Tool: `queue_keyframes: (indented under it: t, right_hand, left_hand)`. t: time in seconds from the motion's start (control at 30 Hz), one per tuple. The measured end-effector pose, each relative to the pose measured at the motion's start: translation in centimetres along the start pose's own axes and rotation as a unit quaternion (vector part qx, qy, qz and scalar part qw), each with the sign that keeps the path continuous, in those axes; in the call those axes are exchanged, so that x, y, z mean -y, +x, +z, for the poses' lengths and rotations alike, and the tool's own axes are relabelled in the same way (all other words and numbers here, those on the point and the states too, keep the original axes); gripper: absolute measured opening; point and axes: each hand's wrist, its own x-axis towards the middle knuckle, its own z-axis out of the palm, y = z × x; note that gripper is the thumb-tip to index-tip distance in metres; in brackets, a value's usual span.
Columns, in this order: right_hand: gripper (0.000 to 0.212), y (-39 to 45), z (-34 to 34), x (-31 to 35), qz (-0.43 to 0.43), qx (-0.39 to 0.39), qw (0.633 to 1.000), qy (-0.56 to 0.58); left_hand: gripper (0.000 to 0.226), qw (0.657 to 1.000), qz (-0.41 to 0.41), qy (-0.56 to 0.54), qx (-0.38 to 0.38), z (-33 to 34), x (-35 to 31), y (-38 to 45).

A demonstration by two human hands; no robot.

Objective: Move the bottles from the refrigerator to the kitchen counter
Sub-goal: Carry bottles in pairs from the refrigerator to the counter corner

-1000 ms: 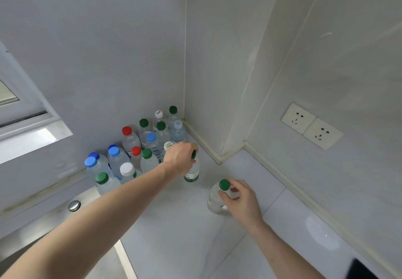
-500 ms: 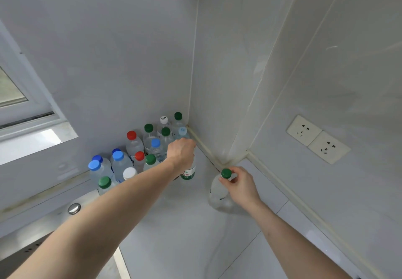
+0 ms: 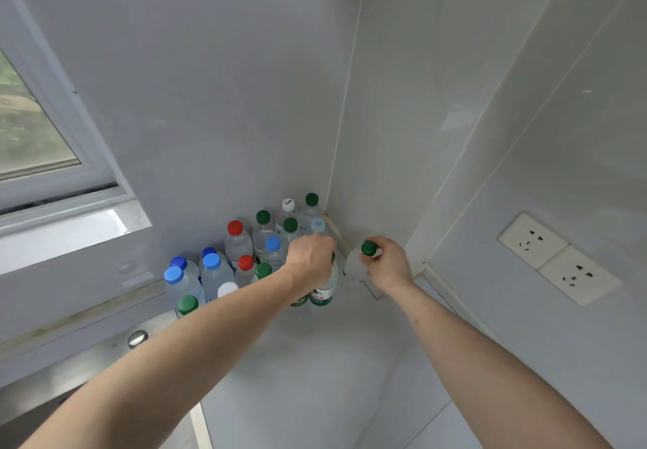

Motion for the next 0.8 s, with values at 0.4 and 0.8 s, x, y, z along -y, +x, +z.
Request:
queue_keyframes:
  t: [0.4, 0.8]
  right_hand:
    - [0.03, 1.9, 1.2, 0.9, -0.018, 0.009, 0.998, -0.053]
    - [0.037, 1.9, 1.7, 1.3, -0.034, 0.032, 0.998, -0.044]
  left_hand:
    - [0.007, 1.0, -0.002, -0.006, -0.021, 0.4, 0.4, 0.9]
    - [0.008, 0.998, 0.004, -0.043, -0.047, -0.1, 1.5, -0.3]
